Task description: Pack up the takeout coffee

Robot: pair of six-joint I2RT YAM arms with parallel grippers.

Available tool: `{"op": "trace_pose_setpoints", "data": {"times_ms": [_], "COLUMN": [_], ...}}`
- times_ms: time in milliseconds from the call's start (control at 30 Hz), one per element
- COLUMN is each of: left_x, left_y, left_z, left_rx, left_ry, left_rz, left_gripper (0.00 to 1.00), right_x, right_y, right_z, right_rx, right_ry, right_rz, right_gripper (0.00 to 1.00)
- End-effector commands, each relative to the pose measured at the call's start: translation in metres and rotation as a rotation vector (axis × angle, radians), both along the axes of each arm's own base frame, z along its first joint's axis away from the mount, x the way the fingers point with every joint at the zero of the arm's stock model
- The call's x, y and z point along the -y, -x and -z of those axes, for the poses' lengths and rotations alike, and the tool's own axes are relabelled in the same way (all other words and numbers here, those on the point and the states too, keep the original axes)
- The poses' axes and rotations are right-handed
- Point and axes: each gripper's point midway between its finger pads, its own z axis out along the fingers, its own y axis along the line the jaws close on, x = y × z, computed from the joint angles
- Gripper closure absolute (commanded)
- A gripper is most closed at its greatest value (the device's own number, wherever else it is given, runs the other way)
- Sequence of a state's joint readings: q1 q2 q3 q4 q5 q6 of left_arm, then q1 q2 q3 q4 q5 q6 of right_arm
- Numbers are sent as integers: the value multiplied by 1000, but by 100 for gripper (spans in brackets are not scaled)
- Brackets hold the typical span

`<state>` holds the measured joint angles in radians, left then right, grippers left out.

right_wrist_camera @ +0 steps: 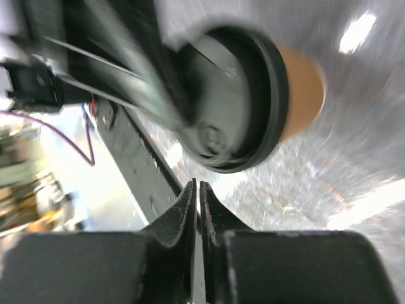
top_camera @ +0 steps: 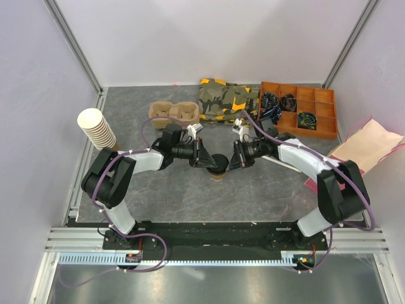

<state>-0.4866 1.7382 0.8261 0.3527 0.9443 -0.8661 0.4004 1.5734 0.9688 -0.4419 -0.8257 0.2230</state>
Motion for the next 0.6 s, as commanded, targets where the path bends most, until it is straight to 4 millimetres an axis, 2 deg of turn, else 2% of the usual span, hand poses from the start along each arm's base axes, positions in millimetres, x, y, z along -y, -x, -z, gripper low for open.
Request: {"op": "trace_pose_setpoints", "data": {"times_ms": [0,67,133,233,467,567], "left_x": [-8,-8,-8,-9,-10,-10], "left_y": [-2,-3,-3,-3,-3,-4], "left_z": [24,25,26,28,33,35], "left_rx": [-18,-17,-16,-17,-19,-16], "left_ry": [-92,-99,-104,-108,-128,-140], "left_rz": [-46,-49,-49,-48,-49,-51], "left_gripper": [87,87,87,87,87,87], "right_x": [4,13,24,26,8,7], "right_y": [-37,-41,-47,-50,-53,-57], "right_z": [-65,-69,-62,-56,-37,-32], "right_rx": [268,308,374,410,401,401], "right_ry": [25,94,211,297,314,324], "right_rz": [94,134,167,167,133,135], "right_gripper": [86,83,76,75,75,76]}}
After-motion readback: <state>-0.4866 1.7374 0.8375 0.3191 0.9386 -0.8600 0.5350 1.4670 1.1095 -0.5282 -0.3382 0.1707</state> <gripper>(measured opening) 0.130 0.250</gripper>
